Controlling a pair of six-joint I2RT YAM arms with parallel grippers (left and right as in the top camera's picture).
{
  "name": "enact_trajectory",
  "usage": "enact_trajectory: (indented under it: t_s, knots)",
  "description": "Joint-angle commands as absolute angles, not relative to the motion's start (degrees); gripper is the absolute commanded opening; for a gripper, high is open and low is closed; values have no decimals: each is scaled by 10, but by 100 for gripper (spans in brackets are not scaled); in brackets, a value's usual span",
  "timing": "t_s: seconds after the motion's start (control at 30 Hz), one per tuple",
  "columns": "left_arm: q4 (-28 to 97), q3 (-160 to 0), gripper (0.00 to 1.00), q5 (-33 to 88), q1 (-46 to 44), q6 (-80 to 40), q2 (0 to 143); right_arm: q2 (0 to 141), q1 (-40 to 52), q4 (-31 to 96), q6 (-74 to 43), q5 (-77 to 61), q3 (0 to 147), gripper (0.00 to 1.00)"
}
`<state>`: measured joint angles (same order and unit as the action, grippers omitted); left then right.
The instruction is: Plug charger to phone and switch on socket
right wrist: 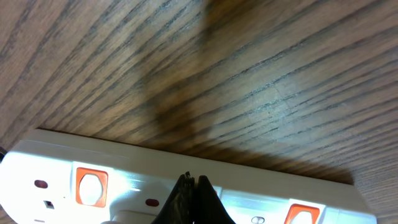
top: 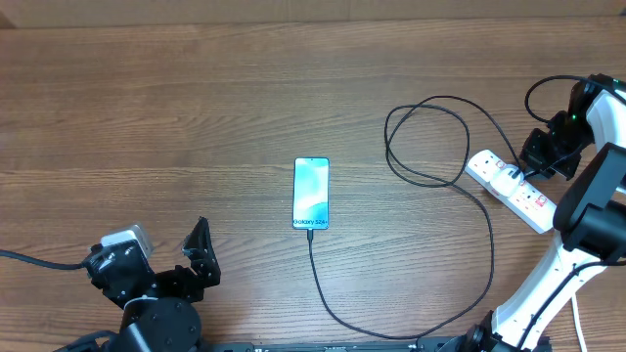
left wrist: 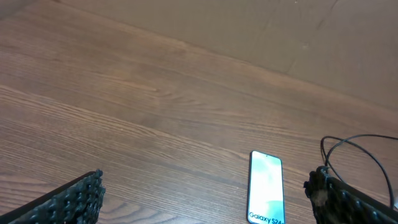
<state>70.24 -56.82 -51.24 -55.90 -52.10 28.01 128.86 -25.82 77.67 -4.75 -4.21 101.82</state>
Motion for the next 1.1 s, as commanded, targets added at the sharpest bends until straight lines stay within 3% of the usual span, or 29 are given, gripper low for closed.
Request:
enact_trajectory:
  t_s: [0.0,0.33,0.57,0.7,0.83,1.07]
  knots:
    - [702,-564,100,-527,-563,-518,274,1295,-255,791,-62,-50,1072,4]
    - [720,-564,100,-525,-563,-518,274,1271,-269,971,-79,-18,1434,4]
    - [725,-564,100,-525,-563,-518,274,1080,-270,971,-97,4,1428,4]
    - [726,-564,100,-530,-563,-518,274,971,-270,971,-107,-2,1332,4]
    - [735,-564,100,-530,-563,-518,274,854,-270,951,-111,-2,1120,4]
    - [734,-564,99,-545,-563,-518,274,820,-270,714,-105,-1,776,4]
